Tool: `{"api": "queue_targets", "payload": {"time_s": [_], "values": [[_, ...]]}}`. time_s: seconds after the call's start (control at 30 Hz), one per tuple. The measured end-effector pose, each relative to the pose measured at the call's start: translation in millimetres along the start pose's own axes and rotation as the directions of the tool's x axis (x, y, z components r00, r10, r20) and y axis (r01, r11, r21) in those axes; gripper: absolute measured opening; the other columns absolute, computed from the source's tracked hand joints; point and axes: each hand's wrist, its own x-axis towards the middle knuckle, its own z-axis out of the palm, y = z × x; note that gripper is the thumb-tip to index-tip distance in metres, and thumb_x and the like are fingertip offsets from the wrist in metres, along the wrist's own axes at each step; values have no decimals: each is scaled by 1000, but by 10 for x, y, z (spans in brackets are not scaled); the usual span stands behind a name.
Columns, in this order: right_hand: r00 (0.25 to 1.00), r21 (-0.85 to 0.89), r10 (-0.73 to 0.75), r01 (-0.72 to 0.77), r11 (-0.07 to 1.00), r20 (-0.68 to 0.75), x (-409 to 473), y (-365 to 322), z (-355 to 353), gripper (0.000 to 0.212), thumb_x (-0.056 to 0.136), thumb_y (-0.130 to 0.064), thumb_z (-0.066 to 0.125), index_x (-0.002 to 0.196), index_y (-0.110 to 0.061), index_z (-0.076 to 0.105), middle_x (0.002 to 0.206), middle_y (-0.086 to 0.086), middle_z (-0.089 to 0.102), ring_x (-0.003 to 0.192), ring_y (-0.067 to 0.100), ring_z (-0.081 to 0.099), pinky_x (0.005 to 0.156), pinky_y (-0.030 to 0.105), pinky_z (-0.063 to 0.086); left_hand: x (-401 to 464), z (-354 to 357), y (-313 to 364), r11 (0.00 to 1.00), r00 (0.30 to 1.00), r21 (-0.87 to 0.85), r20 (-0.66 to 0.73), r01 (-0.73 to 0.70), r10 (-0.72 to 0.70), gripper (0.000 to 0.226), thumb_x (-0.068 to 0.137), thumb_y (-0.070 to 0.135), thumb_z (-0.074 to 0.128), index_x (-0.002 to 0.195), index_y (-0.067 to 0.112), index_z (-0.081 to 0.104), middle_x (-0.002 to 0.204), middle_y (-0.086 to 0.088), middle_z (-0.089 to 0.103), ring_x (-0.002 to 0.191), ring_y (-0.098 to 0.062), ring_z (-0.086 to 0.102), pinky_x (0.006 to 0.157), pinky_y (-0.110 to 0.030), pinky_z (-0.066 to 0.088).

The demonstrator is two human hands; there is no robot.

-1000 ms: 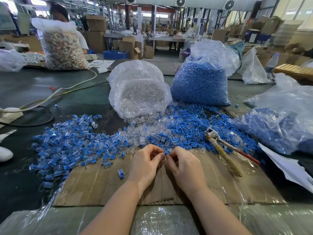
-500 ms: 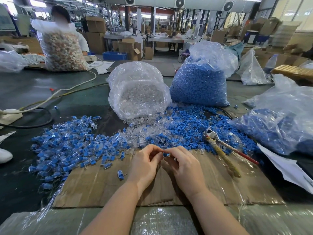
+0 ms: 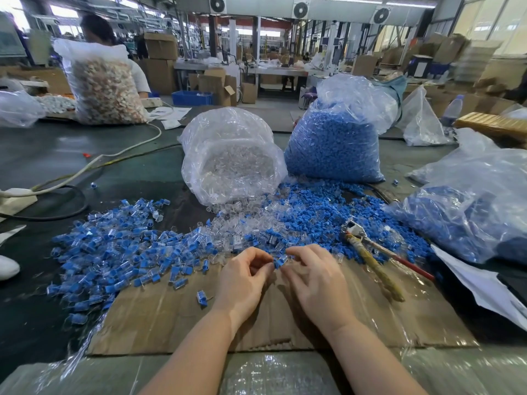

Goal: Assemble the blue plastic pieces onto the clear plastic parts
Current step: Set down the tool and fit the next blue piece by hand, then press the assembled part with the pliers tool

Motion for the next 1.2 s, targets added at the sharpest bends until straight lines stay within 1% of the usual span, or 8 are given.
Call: {"api": "queue_targets", "payload": {"time_s": [0.13,0.23,0.33,0.43,0.7,0.87,1.0,1.2], "values": [[971,-176,234,-240,955,-54,104,204,-179,37,88,-28,60,122,-14,55,117,2,57,108,17,50,98,32,37,-10,-1,1,1000,1000,7,13,4,-4,15,86,12,63,81,27,61,78,6,67,74,-5,62,70,-16,49],[905,-482,418,-403,778,-82,153,404,-362,46,93,-44,44,131,-17,44,127,7,50,117,22,46,101,37,34,-11,-6,-1,1000,1000,18,25,3,-3,15,86,13,63,82,27,61,79,6,67,75,-4,63,72,-18,50],[747,-629,663,-539,560,-50,193,575,-525,63,94,-54,29,143,-15,24,144,16,35,133,32,31,109,52,19,-15,-9,3,999,1000,42,21,-13,13,18,86,13,63,82,30,59,78,10,65,71,6,58,67,-8,45],[630,-673,775,-554,490,46,220,687,-602,70,92,-60,29,146,-17,18,151,15,25,138,34,21,110,59,8,-18,-10,11,999,999,34,34,-13,12,19,86,12,62,81,29,59,78,10,64,70,11,57,65,-4,43],[745,-678,667,-472,563,34,267,528,-633,44,90,-48,46,111,-10,44,124,17,44,115,33,40,94,43,36,-4,-20,25,1000,999,2,21,26,-26,13,87,11,62,85,25,61,82,5,65,78,-6,61,70,-13,47],[850,-477,482,-340,811,214,260,214,-596,34,93,-48,39,92,-15,44,92,2,54,83,16,52,74,29,48,50,-36,102,935,978,-290,49,206,-200,7,87,3,60,87,10,63,70,-3,64,57,-6,59,57,-17,49],[770,-118,424,-422,899,477,238,-133,-574,30,95,-40,43,74,-18,44,66,-5,47,53,9,40,47,21,30,139,-64,152,798,925,-484,69,358,-373,5,87,2,59,88,4,63,62,-8,60,47,-15,51,46,-25,43],[636,72,362,-551,832,682,221,-354,-601,23,94,-26,47,77,-11,47,73,7,45,65,18,42,60,29,33,189,-42,104,791,908,-490,7,367,-418,10,87,1,59,79,7,63,46,1,58,37,-10,50,40,-24,42]]}}
